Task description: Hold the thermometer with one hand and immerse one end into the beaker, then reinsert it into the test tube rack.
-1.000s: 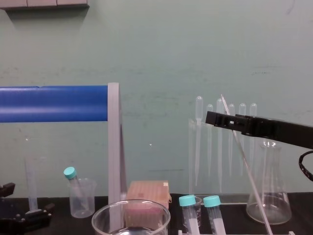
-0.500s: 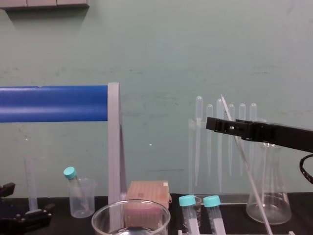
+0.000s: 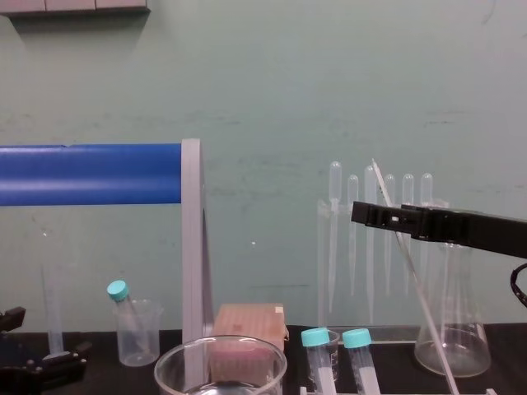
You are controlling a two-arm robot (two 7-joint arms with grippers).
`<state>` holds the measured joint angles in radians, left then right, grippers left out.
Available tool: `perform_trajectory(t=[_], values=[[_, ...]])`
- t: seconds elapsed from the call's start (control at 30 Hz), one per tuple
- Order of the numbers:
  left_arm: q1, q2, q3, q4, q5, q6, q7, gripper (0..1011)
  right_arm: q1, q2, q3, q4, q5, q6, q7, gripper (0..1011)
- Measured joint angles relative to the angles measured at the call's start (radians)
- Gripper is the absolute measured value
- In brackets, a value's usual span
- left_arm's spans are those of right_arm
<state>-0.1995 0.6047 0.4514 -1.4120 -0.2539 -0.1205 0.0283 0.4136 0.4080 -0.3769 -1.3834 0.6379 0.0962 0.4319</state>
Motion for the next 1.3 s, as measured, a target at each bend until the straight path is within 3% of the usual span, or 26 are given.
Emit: perform_trajectory(t=[1.3], values=[[0.000,0.000,0.000,0.000,0.000,0.000,0.000,1008,-0.001,0.003,-0.002,0.000,0.007,0.019,-0.001,1003]])
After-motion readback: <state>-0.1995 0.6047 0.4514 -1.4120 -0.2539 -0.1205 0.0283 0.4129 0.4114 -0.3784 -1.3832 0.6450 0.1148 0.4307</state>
